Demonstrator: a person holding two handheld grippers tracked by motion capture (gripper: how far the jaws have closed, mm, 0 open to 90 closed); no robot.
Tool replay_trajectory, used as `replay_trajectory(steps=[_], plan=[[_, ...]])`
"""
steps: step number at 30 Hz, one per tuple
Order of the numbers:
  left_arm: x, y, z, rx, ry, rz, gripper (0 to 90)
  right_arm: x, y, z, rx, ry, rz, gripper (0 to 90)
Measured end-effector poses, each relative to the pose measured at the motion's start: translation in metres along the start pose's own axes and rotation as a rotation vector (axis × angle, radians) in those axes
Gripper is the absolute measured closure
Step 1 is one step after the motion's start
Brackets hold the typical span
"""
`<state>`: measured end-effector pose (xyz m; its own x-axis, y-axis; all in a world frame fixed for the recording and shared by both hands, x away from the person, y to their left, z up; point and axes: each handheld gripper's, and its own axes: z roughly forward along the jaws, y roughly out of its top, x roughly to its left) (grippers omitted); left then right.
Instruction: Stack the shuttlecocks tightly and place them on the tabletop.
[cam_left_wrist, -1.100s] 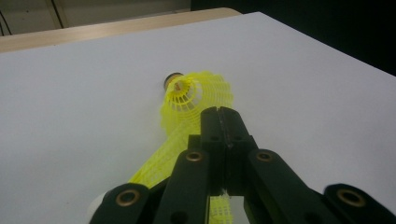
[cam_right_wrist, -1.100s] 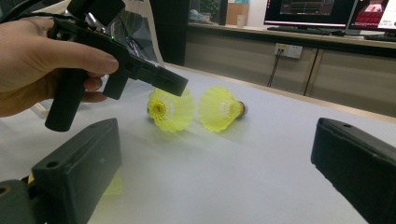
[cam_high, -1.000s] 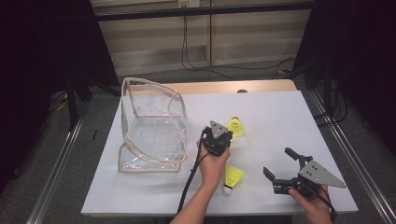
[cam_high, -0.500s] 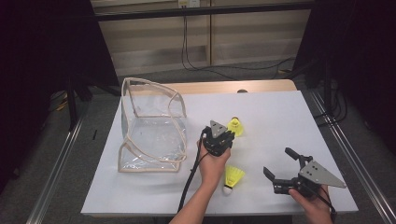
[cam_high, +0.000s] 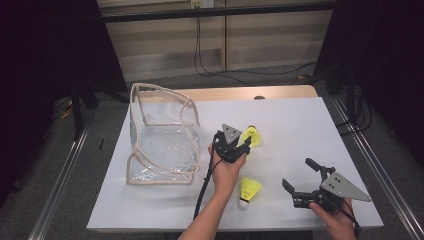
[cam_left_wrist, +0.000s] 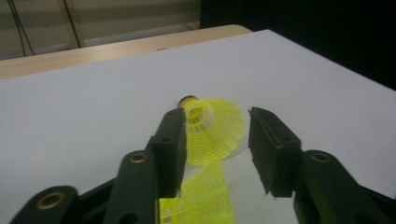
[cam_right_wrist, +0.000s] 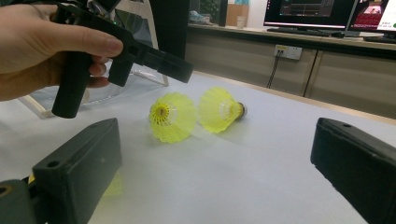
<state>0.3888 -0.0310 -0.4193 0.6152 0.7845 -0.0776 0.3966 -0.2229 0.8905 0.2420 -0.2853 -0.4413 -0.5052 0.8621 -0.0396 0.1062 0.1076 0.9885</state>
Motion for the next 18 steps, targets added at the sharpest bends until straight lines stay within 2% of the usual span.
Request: replay_trajectory(steps=[1, 3, 8, 13, 18], plan=[[0.001, -0.002, 0.002, 0.02, 0.0, 0.003, 55.5, 0.0, 0.0, 0.0, 0.0, -0.001, 0.0, 1.3], [0.0, -0.006, 0.005, 0.022, -0.006, 0.004, 52.3, -0.001, 0.0, 0.0, 0.0, 0.001, -0.001, 1.3], [0.001, -0.016, 0.01, 0.064, 0.005, 0.025, 57.6, 0.0, 0.0, 0.0, 0.001, -0.001, -0.002, 1.3], [0.004, -0.016, 0.009, 0.061, 0.005, 0.029, 62.4, 0.0, 0.0, 0.0, -0.001, 0.002, -0.003, 1.3], [0.004, -0.014, 0.007, 0.05, 0.001, 0.024, 63.0, 0.0, 0.0, 0.0, -0.001, 0.002, -0.003, 1.3]])
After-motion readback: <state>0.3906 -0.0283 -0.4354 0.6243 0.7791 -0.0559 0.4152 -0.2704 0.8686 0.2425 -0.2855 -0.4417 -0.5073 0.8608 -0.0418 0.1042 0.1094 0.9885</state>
